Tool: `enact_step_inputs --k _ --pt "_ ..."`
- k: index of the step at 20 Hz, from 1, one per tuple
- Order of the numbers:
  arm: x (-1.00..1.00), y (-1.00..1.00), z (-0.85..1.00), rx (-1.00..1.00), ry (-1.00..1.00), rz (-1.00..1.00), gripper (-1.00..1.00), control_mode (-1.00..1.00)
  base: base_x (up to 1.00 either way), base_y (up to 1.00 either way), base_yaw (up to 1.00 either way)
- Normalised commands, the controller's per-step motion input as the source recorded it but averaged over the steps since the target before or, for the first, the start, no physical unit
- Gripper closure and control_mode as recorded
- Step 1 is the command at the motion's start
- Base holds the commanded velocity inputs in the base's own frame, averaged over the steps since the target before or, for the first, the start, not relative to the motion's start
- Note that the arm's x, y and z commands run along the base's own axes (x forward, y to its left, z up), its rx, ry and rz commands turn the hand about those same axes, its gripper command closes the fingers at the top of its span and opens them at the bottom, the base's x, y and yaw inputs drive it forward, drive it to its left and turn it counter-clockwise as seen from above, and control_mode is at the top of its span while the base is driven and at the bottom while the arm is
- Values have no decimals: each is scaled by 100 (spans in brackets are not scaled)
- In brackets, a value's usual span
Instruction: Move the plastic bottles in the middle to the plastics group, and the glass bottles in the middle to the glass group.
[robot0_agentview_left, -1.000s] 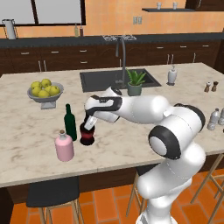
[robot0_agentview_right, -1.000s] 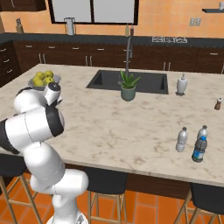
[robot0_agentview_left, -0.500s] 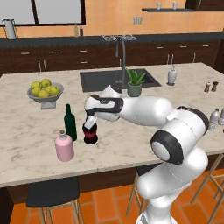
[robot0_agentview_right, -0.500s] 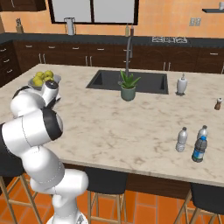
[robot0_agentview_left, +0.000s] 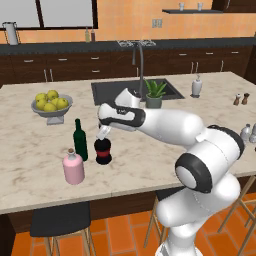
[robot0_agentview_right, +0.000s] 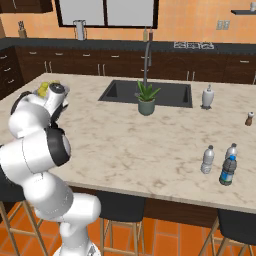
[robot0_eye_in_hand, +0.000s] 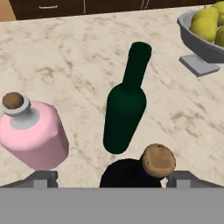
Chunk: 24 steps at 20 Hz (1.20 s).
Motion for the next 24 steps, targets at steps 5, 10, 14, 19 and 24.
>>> enact_step_inputs --k 5,10,14,19,24 --pt "-7 -11 56 0 0 -4 -100 -100 0 0 0" --pt "-34 -35 40 0 0 -7 -100 -100 0 0 0" --pt "-64 -41 41 0 0 -7 -100 -100 0 0 0" --pt "-86 -54 20 0 0 -13 -100 -100 0 0 0" --pt "-83 -70 0 -1 0 -18 -100 -100 0 0 0"
